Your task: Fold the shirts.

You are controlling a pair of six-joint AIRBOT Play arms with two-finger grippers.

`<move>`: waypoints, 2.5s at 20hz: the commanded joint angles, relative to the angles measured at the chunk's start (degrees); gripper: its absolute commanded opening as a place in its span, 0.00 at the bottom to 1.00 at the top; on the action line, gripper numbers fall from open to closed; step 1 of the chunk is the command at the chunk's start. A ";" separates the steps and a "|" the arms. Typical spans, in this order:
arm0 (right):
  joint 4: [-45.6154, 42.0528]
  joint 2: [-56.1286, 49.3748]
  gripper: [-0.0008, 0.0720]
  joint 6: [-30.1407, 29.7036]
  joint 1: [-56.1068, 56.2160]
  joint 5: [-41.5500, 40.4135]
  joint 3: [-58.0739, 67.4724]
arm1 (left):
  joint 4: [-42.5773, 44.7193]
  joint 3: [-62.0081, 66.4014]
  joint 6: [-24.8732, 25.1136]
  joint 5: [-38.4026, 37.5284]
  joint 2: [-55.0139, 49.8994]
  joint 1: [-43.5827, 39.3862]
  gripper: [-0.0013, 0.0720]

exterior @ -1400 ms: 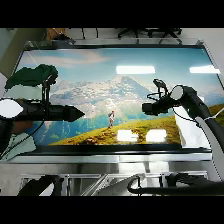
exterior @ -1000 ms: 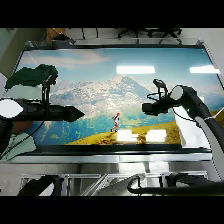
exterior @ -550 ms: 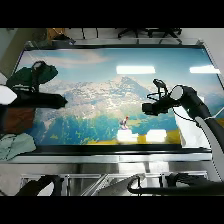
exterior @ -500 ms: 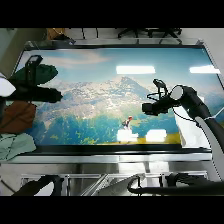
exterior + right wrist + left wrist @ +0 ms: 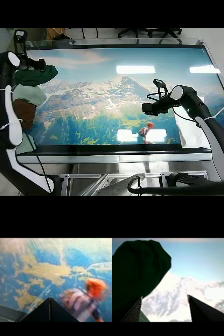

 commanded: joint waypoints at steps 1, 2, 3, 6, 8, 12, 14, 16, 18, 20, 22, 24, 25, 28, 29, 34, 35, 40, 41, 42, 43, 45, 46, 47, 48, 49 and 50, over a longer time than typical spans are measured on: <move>0.02 -0.09 0.04 0.00 0.04 0.02 -0.02 | 8.66 -0.13 2.12 18.56 -10.58 2.01 0.88; 0.00 -0.24 0.04 0.00 0.04 0.02 -0.02 | 11.89 -2.25 2.12 21.75 -11.85 2.03 0.88; 0.04 -0.44 0.03 0.00 0.04 0.04 -0.02 | 14.86 -3.65 2.12 24.11 -13.27 2.12 0.88; 1.18 -1.01 0.04 0.00 0.04 0.02 -0.02 | 17.31 -2.82 2.21 28.20 -18.49 2.71 0.88; 1.38 -1.29 0.04 0.00 0.04 0.04 -0.02 | 17.33 -0.79 2.23 28.04 -21.49 3.21 0.88; 1.51 -1.81 0.04 0.00 0.04 0.04 -0.02 | 17.27 1.77 2.21 25.31 -24.37 4.87 0.73; 1.49 -1.81 0.03 -0.02 0.04 0.02 -0.02 | 17.22 1.81 2.16 22.45 -23.63 5.60 0.05; 1.46 -1.84 0.04 -0.04 0.04 -0.02 -0.02 | 17.09 1.84 0.31 19.47 -20.61 5.33 0.04; 1.51 -1.84 0.03 -0.02 0.04 -0.28 -0.02 | 16.63 1.84 -4.42 20.33 -14.91 3.48 0.04; 1.57 -1.84 0.03 0.00 0.04 -0.26 -0.02 | 14.10 1.84 -7.41 20.98 -6.93 0.28 0.04; 2.67 -1.97 0.04 -0.02 0.04 -0.24 -0.02 | 6.49 1.84 -7.21 19.45 2.51 -3.72 0.04; 3.04 -2.25 0.04 -0.02 0.04 -0.13 0.00 | -0.15 1.84 -7.19 14.38 12.24 -7.96 0.04; 3.02 -2.29 0.04 -0.02 0.04 0.24 0.00 | -3.10 1.84 -7.17 10.47 16.17 -9.86 0.04; 2.97 -1.95 0.03 -1.16 -0.15 1.29 0.07 | -12.07 1.73 -7.21 -3.87 24.00 -14.95 0.04; 2.97 -1.40 0.04 -2.32 -0.17 1.31 0.11 | -15.52 0.35 -7.26 -9.46 25.97 -16.81 0.04; 3.06 1.77 0.10 -3.02 -1.84 2.03 0.11 | -22.86 -15.56 -8.41 -21.05 28.98 -25.99 0.04; 3.06 2.03 0.43 -3.02 -2.21 2.69 0.11 | -22.80 -19.91 -8.39 -20.24 28.96 -28.02 0.04; 3.13 2.10 0.64 -3.06 -2.62 3.91 0.74 | -22.77 -27.08 -9.40 -18.16 28.98 -28.85 0.97; 3.67 2.10 0.64 -3.21 -2.62 4.83 1.44 | -22.73 -24.33 -9.40 -21.42 28.98 -26.82 0.97; 4.46 2.10 0.64 -4.02 -2.60 5.51 2.01 | -22.69 -21.33 -9.40 -25.27 28.98 -24.57 0.97; 6.14 2.10 0.64 -5.42 -2.58 5.88 2.25 | -22.69 -18.40 -9.42 -30.23 29.00 -21.75 0.97; 10.47 1.75 0.64 -8.52 -2.45 7.06 2.08 | -22.62 -17.14 -9.88 -40.02 29.05 -16.00 0.97; 12.02 1.49 0.64 -10.08 -2.43 7.15 1.68 | -22.86 -19.63 -10.93 -42.14 29.79 -13.60 0.97; 13.20 1.20 0.64 -11.52 -2.43 6.78 0.81 | -23.43 -24.52 -11.39 -41.24 31.54 -11.54 0.97; 14.08 0.79 0.64 -12.76 -2.43 6.43 -0.35 | -24.48 -31.85 -11.32 -39.26 33.90 -10.03 0.97; 14.05 0.09 0.64 -14.01 -2.43 5.68 -1.18 | -25.46 -38.86 -11.28 -36.50 36.00 -9.33 0.97; 14.03 -1.18 0.64 -15.37 -2.47 4.81 -1.46 | -25.86 -46.82 -10.88 -32.41 38.32 -9.25 0.97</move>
